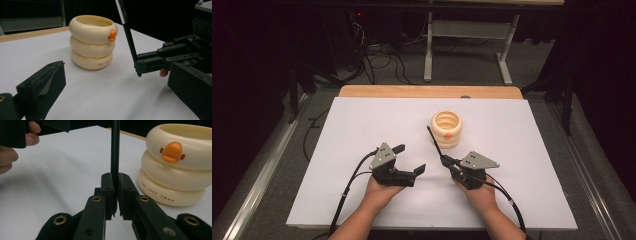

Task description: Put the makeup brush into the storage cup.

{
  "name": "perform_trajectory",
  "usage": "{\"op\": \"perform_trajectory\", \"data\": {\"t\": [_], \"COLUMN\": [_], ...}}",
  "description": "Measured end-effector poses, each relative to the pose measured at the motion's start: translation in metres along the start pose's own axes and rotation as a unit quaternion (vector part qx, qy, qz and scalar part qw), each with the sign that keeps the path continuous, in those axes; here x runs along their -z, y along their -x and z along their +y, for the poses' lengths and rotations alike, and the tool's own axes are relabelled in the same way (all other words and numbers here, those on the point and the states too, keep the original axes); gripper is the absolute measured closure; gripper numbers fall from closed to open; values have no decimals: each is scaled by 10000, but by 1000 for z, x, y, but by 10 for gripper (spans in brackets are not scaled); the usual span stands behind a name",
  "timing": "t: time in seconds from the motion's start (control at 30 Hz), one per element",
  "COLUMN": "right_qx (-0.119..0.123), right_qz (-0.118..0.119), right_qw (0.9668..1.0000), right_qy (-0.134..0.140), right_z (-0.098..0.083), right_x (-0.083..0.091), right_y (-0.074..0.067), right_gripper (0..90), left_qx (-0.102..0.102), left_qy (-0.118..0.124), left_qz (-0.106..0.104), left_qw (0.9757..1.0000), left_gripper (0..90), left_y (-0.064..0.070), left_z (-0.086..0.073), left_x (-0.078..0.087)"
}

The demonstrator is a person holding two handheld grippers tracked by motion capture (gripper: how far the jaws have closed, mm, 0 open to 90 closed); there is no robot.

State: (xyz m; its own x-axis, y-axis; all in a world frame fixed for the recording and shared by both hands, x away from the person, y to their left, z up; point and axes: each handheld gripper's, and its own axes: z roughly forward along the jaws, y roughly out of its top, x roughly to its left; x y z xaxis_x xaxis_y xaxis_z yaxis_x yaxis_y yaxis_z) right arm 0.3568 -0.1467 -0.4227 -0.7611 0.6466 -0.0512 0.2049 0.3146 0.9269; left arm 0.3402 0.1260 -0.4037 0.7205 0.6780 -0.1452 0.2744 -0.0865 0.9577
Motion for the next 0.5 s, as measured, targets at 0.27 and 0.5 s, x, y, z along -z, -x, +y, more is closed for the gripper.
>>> {"op": "perform_trajectory", "data": {"t": [0.27,0.5], "right_qx": [83,137], "right_qz": [55,154], "right_qw": [9999,9998], "right_qy": [36,43], "right_z": [0,0], "right_x": [-1,-4], "right_y": [-6,-14], "right_gripper": [861,861], "left_qx": [11,30], "left_qy": [49,84], "left_qz": [-50,-73], "left_qw": [10000,9999], "left_gripper": [29,38], "left_y": [2,3], "left_z": [2,3], "left_x": [2,3]}}
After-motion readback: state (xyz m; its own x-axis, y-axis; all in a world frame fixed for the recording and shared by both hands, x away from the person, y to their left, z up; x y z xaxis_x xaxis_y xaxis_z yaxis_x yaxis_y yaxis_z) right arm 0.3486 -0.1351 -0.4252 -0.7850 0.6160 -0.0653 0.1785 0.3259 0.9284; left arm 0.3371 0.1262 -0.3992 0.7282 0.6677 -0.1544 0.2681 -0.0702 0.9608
